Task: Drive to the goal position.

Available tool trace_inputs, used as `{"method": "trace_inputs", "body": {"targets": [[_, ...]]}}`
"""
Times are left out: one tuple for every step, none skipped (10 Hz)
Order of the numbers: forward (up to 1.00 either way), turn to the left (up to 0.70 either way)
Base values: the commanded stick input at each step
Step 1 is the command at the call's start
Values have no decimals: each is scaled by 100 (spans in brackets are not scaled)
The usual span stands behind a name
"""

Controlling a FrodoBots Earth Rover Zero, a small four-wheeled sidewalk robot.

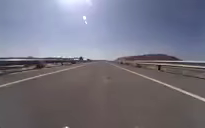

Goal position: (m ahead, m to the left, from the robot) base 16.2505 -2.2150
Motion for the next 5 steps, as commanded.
{"method": "trace_inputs", "body": {"targets": [[100,0],[100,0],[100,0],[100,0],[100,0]]}}
